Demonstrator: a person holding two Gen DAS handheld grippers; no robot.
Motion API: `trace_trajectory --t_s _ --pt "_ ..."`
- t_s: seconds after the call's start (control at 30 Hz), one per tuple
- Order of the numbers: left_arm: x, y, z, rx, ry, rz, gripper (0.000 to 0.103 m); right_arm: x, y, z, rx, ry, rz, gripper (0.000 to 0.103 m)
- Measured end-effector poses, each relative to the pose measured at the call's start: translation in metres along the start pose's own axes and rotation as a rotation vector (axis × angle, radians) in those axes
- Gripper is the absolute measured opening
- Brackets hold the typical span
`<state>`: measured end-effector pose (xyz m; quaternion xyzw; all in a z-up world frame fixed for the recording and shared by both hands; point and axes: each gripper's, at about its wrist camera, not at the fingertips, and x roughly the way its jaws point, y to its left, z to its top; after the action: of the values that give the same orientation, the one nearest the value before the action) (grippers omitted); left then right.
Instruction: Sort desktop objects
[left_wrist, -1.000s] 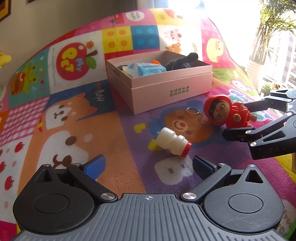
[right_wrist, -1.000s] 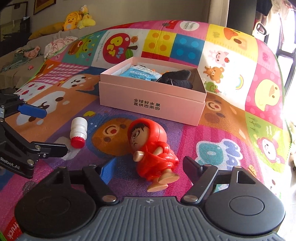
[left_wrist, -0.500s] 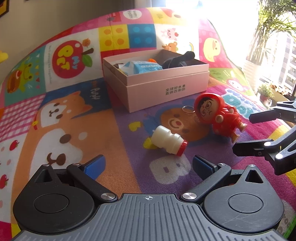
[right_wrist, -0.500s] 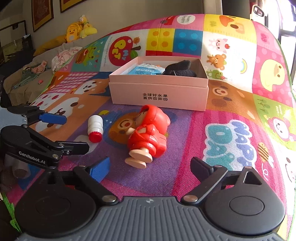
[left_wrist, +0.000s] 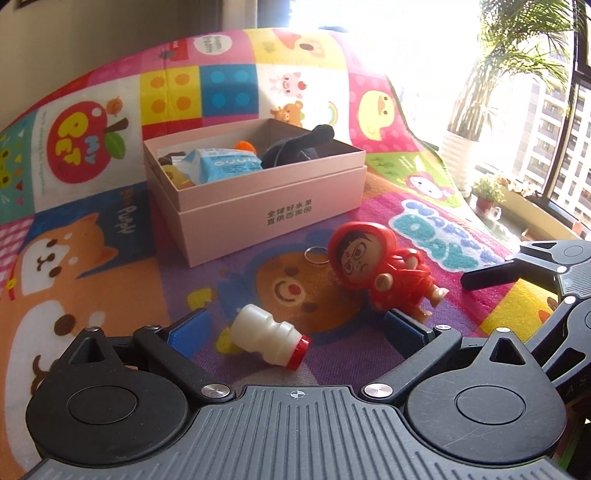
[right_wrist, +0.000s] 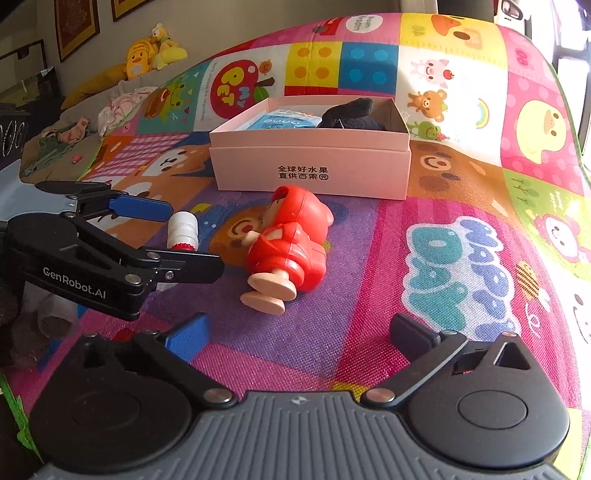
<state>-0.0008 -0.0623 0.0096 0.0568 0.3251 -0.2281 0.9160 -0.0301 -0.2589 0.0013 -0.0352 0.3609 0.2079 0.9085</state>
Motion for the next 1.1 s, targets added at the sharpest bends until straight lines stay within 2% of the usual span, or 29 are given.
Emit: trace_trajectory --t_s 0.17,0.37,0.43,0.57,0.63,0.7,0.83,1.1 --pt "0.006 -0.003 0.001 -0.017 0.013 -0.054 0.103 0.0 0.003 0.0 -0.023 0.003 -0.003 0.103" --pt "-0.004 -0.005 0.0 -0.035 0.005 -0.122 0.103 0.0 0.003 -0.001 -0.029 0.006 -0.001 0.103" --pt "-0.007 -0.006 -0.001 -0.03 -0.005 -0.102 0.103 0.0 0.003 -0.001 -0.03 0.005 -0.002 0.103" --pt "-0.005 -0.001 0.0 -0.03 0.005 0.002 0.102 0.001 0.003 0.0 -0.03 0.006 -0.002 0.103" --pt "-0.003 0.002 -0.001 -0.033 0.012 0.024 0.101 0.001 0.003 0.0 -0.03 0.006 -0.002 0.103" --pt "-0.004 0.003 -0.002 -0.027 0.02 0.027 0.09 0.0 0.003 0.0 -0.03 0.005 -0.002 0.103" --pt "-0.005 -0.001 -0.006 -0.003 0.029 0.034 0.085 0.0 0.004 0.0 -0.03 0.005 -0.002 0.103" --pt "-0.006 -0.006 -0.008 0.031 0.035 0.047 0.062 0.001 0.004 0.0 -0.03 0.005 -0.003 0.103"
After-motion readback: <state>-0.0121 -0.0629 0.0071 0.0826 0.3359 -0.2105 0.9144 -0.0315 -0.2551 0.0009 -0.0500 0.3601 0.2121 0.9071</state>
